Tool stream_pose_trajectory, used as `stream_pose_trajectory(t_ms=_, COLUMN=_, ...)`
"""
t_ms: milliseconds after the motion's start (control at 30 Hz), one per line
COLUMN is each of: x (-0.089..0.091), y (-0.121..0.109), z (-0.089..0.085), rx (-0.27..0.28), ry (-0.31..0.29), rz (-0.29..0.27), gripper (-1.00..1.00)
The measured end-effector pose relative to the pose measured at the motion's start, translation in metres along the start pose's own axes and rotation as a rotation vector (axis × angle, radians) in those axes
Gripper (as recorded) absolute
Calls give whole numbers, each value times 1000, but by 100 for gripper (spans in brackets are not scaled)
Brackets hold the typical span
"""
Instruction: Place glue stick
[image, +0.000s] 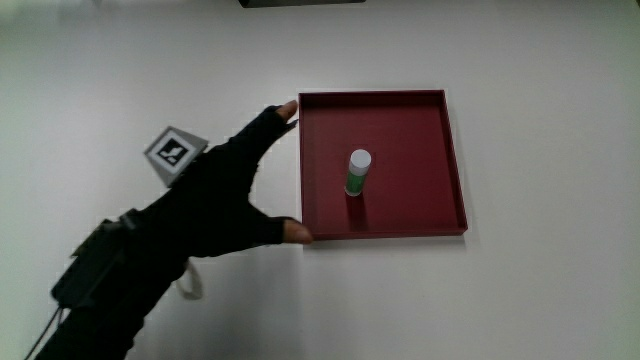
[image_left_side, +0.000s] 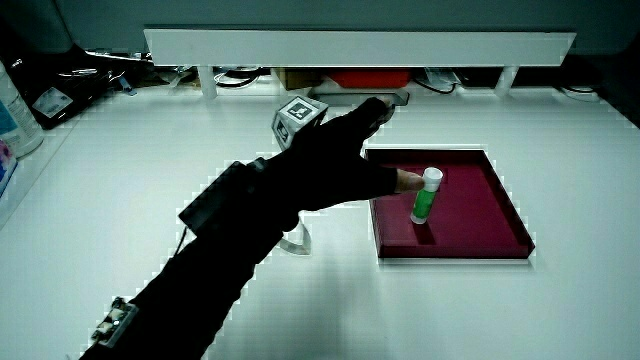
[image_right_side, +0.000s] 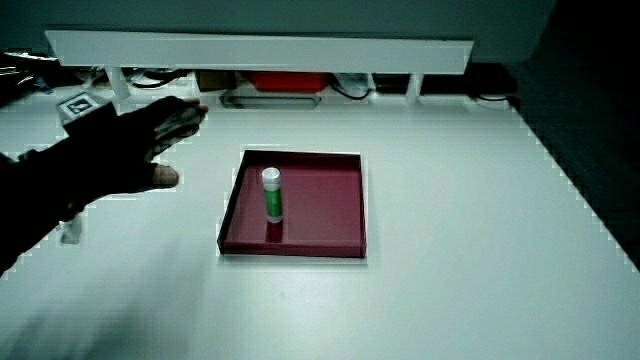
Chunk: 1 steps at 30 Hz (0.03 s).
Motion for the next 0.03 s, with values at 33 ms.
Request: stream_pose_trajectory(t_ms=33, x=-3, y=-4, z=5, rx=13, ry=7, rz=-11, gripper=-100)
